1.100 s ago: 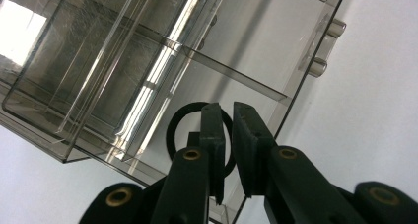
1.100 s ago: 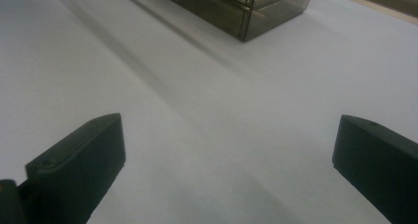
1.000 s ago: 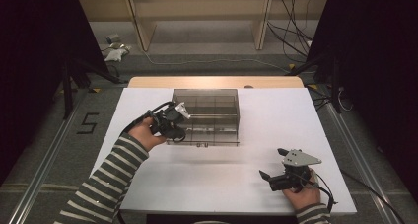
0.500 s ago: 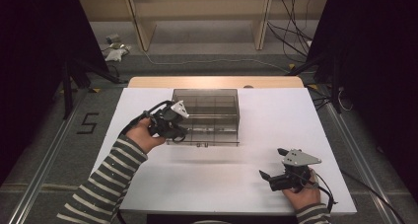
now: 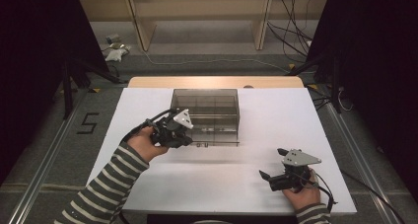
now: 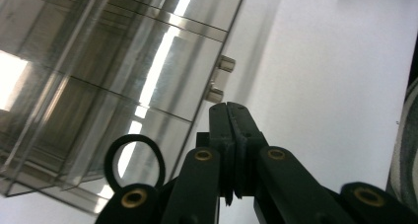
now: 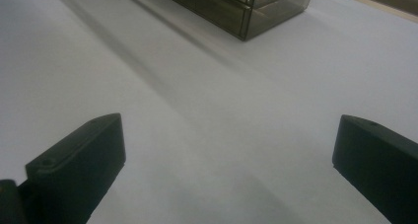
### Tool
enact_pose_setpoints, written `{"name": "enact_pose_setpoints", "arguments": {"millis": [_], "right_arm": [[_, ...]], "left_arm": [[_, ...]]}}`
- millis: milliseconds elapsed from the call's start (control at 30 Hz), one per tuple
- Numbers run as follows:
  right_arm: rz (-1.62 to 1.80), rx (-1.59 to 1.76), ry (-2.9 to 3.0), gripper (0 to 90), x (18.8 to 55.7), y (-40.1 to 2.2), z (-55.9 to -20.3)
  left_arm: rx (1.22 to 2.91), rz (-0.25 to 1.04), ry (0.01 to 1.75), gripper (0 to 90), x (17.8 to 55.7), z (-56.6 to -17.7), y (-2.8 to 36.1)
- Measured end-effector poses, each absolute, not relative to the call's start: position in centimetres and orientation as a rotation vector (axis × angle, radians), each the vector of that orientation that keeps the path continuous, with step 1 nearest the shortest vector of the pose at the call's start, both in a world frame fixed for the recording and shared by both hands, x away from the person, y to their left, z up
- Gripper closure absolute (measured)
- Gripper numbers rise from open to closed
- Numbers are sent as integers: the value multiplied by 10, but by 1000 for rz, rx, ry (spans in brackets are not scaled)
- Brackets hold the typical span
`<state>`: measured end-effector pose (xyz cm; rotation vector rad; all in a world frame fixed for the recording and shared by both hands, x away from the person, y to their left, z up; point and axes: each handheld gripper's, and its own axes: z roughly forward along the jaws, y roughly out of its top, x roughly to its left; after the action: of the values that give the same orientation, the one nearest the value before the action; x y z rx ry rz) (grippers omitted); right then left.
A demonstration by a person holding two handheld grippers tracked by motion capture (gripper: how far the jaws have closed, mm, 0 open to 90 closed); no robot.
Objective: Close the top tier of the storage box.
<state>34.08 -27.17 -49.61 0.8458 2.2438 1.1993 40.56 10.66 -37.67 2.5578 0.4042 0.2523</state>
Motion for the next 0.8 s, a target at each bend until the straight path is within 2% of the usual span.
{"name": "enact_pose_setpoints", "arguments": {"millis": [800], "right_arm": [[1198,841,2244,7,341,-272,-496]], "left_arm": [[2652,206,417,893,411,-406,91]]}}
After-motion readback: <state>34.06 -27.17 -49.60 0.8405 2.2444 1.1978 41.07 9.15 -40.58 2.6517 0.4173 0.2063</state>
